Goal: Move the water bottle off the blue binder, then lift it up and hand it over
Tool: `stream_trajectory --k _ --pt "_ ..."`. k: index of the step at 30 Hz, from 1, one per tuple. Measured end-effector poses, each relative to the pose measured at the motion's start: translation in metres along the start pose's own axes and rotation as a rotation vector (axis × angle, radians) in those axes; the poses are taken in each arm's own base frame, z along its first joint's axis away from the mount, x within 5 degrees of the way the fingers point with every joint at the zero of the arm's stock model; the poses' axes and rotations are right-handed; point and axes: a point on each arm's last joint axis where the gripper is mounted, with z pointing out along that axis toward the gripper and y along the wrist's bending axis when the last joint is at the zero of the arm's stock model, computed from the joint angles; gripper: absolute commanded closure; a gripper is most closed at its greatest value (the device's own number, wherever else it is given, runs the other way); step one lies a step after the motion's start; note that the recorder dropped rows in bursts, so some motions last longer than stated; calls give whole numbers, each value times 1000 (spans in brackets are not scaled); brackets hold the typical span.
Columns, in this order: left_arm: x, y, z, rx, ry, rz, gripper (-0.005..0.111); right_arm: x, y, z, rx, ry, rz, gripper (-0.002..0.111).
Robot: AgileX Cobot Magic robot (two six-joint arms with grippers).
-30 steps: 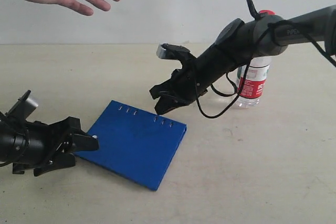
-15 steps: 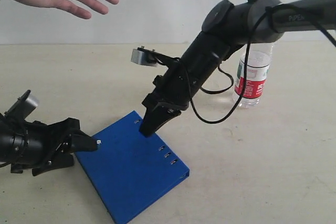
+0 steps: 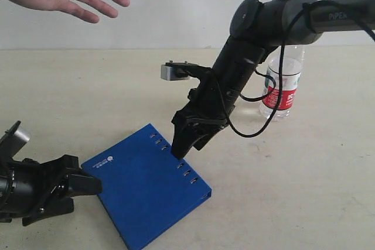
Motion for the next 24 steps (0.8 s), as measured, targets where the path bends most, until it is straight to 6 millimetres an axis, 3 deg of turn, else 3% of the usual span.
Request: stream_trajectory --k 3,9,14,18,24 --pt "0 0 0 1 -2 -5 41 -4 -6 3 36 -38 21 50" --pt "0 0 0 1 -2 -5 41 -1 -25 29 41 -29 103 50" --pt "0 0 0 1 -2 -5 41 -2 -22 34 -33 -33 138 50" --pt "-4 -2 0 6 -13 3 41 -2 -14 42 -202 -38 118 50" --pt "-10 -5 0 12 -26 18 41 -14 0 36 -339 -164 142 52"
